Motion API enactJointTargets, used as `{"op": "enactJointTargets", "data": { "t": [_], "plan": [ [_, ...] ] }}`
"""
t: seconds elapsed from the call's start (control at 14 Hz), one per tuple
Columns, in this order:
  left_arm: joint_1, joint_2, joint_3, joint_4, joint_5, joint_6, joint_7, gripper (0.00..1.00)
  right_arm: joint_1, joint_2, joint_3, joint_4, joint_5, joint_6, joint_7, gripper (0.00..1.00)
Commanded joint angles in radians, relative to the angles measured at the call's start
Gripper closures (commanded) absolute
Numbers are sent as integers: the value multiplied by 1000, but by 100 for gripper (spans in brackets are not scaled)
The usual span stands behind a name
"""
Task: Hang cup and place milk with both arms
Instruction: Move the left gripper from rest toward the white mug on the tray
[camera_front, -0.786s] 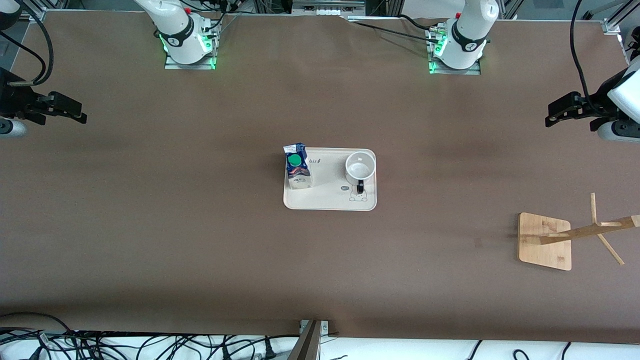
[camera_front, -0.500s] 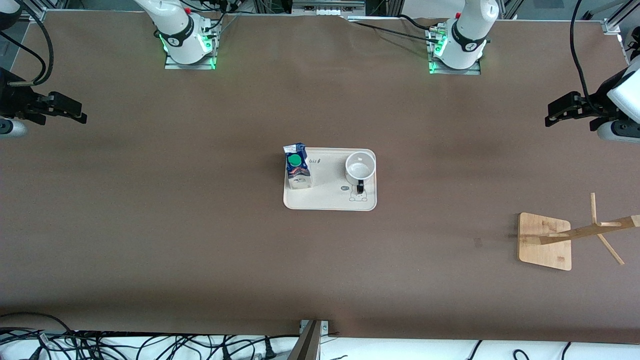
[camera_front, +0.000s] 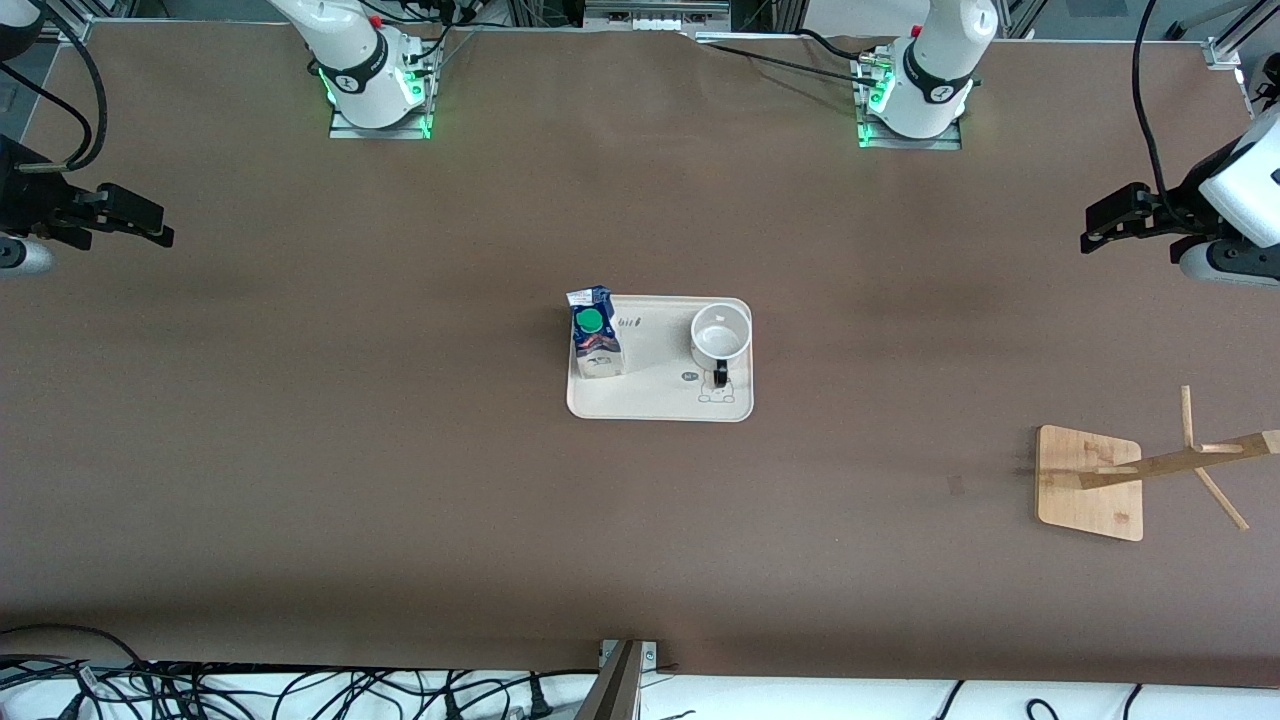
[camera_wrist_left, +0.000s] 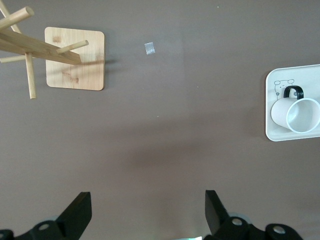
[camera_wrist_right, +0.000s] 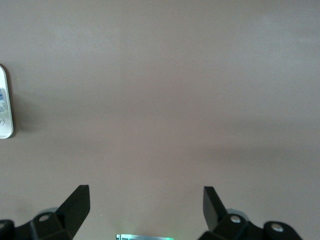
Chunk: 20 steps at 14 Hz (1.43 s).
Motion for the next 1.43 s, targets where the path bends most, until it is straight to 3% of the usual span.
{"op": "enactJointTargets", "data": {
  "t": [0.0,0.21,0.71,1.36],
  "plan": [
    [-3,45,-3,36,6,-5,10,0,4,6,-2,23,1,-23,9,0],
    [-49,102,-24,77,18,26,16,0,4,6,-3,23,3,-23,7,0],
    [-149,249,-38,63,5,40,6,0,4,6,-3,23,3,-23,6,0],
    [-321,476,-40,60,-60,297,-122,0,4,8,-5,24,1,-23,10,0]
  ]
}}
